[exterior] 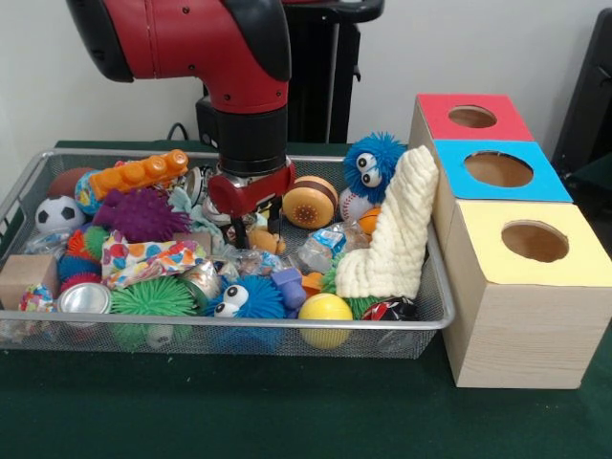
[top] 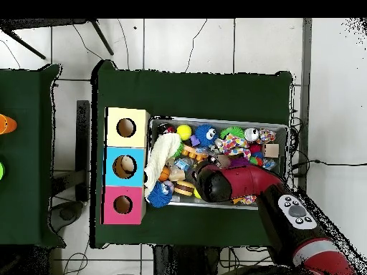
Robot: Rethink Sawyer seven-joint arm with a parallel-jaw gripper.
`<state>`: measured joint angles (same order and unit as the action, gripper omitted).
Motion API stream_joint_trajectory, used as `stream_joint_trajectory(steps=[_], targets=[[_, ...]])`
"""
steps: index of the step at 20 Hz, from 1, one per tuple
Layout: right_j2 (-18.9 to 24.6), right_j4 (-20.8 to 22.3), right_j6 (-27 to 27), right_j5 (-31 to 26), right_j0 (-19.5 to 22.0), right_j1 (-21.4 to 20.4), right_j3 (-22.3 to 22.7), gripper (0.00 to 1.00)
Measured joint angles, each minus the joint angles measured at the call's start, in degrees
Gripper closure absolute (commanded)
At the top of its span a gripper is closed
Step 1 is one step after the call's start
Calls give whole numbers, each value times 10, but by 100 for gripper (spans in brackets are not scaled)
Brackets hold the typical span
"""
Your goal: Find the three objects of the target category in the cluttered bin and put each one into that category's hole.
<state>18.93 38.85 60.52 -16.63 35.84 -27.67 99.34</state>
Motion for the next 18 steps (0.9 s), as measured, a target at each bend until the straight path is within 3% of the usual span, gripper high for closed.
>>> stream_joint_trajectory(steps=[2, 3, 14, 18], targets=[[1, 4, 0, 0, 0, 0, 0, 0], [1, 8, 0, 0, 0, 2, 0, 100], [1, 13, 0, -4, -2, 7, -1, 100], [2, 8, 0, -18, -13, -13, 14, 100]])
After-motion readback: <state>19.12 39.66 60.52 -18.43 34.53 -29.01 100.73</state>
